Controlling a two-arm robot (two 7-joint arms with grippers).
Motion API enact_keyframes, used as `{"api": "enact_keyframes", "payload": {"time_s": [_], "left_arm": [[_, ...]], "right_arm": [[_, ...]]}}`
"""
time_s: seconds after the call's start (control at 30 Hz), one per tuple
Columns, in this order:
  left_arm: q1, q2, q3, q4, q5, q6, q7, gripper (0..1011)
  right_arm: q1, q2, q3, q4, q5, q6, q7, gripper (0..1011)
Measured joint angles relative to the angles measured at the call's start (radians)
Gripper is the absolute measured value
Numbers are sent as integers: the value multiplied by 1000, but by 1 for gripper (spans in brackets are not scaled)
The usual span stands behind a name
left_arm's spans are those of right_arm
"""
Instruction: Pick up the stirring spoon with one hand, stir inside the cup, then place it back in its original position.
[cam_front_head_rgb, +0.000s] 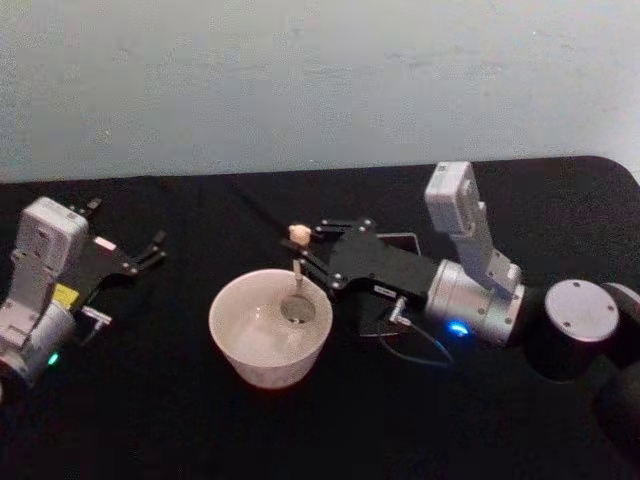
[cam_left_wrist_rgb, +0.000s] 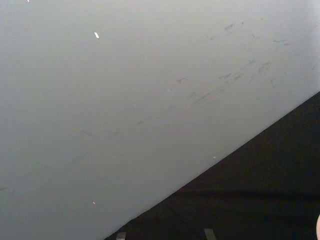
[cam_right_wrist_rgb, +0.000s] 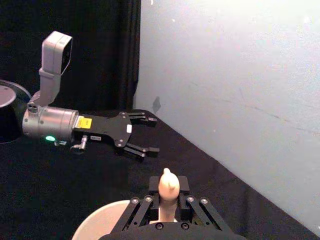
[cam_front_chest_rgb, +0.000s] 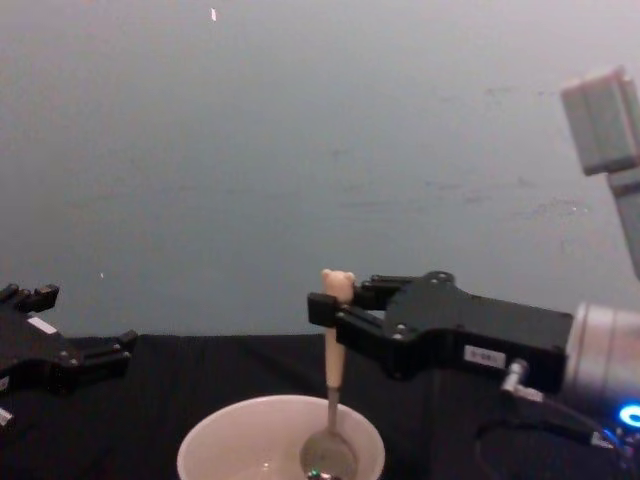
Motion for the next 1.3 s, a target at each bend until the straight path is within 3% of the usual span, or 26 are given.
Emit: {"api": "enact_keyframes", "payload": {"time_s": [0.37, 0.6, 0.9, 1.3], "left_arm": [[0, 0, 0, 0, 0, 0, 0, 1001], [0, 0, 0, 0, 0, 0, 0, 1001], [0, 0, 0, 0, 0, 0, 0, 1001], [0, 0, 0, 0, 0, 0, 0, 1001]], "right_arm": [[-71, 51, 8, -92, 37, 21, 23, 211], [-89, 56, -6, -124, 53, 27, 36, 211], [-76, 32, -42, -120, 53, 32, 44, 211], [-7, -37, -66, -28, 18, 22, 16, 211]]}}
